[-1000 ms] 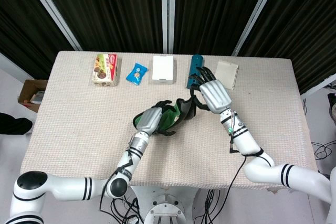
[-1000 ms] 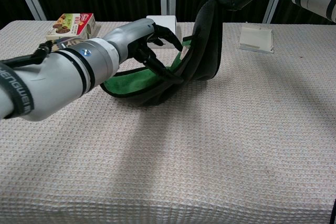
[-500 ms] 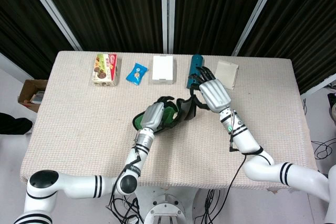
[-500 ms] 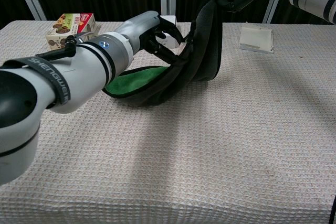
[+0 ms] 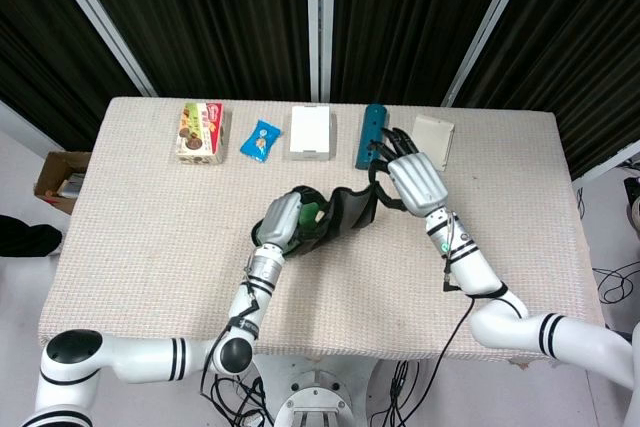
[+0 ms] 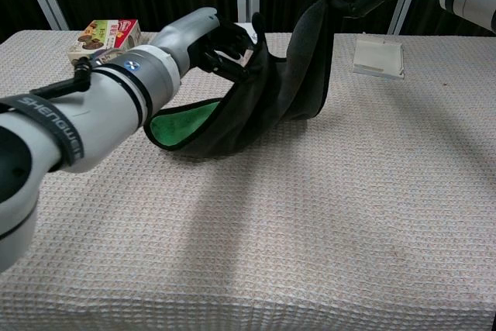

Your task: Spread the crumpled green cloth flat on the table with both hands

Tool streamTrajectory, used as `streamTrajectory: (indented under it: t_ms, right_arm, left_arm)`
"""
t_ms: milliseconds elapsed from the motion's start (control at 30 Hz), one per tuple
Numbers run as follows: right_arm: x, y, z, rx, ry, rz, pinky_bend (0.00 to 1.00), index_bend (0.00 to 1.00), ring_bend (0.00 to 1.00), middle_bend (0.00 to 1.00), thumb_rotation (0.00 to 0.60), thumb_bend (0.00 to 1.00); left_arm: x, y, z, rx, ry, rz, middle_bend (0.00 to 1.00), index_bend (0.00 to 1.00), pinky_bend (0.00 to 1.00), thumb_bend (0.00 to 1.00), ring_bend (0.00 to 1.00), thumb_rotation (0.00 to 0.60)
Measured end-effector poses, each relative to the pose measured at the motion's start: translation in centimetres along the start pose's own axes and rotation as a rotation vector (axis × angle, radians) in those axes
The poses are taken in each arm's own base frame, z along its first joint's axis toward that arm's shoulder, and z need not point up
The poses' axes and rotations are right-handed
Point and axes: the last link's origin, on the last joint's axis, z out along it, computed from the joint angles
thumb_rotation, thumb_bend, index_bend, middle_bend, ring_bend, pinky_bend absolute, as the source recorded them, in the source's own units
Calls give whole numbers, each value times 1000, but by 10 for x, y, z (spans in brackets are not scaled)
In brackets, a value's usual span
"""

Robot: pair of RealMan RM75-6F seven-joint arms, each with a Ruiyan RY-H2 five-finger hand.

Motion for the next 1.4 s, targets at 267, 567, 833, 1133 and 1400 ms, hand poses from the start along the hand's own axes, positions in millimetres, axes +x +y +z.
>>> streamTrajectory:
  t_ms: [267, 567, 833, 1133, 1400]
  right_arm:
    - [16, 5, 8, -42, 48, 34, 0, 786, 0, 194, 600, 482]
    - [31, -3, 45, -111, 159, 137, 0, 783, 0, 193, 600, 482]
    - [44, -14, 60, -92, 266, 199, 0, 778, 0, 192, 600, 477]
    - [5, -12, 25, -15, 131, 158, 0, 778, 0, 192, 600, 477]
    - [-25, -19, -17, 73, -74, 132, 0, 778, 0, 192, 600, 477]
  left_arm:
    - [55, -17, -4, -62, 114, -18, 371, 685, 262, 480, 218, 600]
    - [118, -41, 31, -57, 243, -162, 345, 675, 247, 481, 197, 600]
    - [171, -58, 57, -117, 385, -222, 345, 666, 235, 481, 196, 600]
    - [159, -100, 30, -262, 374, -226, 344, 664, 210, 480, 196, 600]
    - [119, -160, -24, -319, 253, -38, 344, 663, 196, 480, 196, 600]
